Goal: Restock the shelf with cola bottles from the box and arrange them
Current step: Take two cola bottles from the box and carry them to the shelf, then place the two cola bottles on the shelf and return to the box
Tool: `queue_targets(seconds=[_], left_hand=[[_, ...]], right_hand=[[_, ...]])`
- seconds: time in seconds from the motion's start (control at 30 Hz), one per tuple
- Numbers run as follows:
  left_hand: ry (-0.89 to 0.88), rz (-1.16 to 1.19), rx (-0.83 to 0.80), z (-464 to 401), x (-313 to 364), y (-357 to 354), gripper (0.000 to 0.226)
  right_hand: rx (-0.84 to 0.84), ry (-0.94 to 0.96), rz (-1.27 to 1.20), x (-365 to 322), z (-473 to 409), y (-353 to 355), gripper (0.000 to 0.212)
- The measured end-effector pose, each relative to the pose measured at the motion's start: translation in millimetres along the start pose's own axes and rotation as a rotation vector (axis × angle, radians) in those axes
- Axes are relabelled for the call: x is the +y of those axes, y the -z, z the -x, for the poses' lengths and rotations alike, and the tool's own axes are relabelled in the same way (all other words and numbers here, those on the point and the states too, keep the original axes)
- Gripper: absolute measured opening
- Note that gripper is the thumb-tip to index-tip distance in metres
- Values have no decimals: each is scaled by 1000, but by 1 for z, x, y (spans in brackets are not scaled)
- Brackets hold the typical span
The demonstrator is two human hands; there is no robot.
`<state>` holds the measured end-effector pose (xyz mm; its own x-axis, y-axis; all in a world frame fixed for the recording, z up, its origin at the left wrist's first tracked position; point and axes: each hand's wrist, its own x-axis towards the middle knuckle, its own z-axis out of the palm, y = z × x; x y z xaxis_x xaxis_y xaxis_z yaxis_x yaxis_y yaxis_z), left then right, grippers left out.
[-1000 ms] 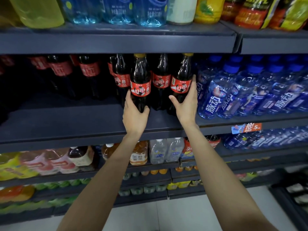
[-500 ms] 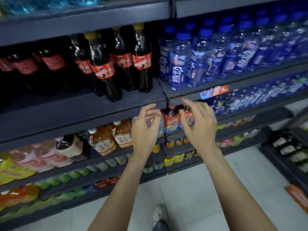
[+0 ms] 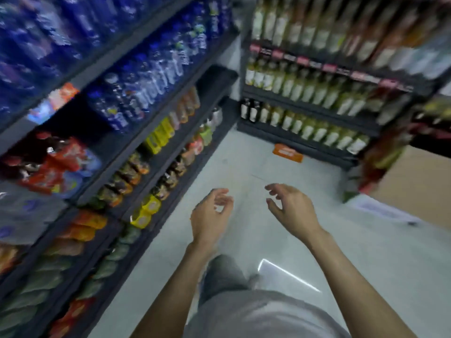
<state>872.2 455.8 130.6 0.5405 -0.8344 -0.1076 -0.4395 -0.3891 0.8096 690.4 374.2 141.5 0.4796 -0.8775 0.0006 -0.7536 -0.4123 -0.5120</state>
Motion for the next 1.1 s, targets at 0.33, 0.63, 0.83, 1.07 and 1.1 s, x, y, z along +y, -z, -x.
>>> queue_targets(seconds=[0.33,0.63,0.83,1.07,1.1], left_hand=[[150,-222,-633,-71,45,-203,16],[-15,-231,-783,-146,167,-404,13],[-131,-254,-819,-183,265,-516,19],[-279,-293,-681,-224,335,-645,24],[-252,-289,-662,-232,338,-664,26]], right_hand=[[-174,-619,-22,237,30,57,33],[-135,-837,35,410,1,168,31],[-73,-816,34,515,-35,215,29],[-23,-704,49,665,-124,240,36],[-20,-696,35,684,-137,240,38]])
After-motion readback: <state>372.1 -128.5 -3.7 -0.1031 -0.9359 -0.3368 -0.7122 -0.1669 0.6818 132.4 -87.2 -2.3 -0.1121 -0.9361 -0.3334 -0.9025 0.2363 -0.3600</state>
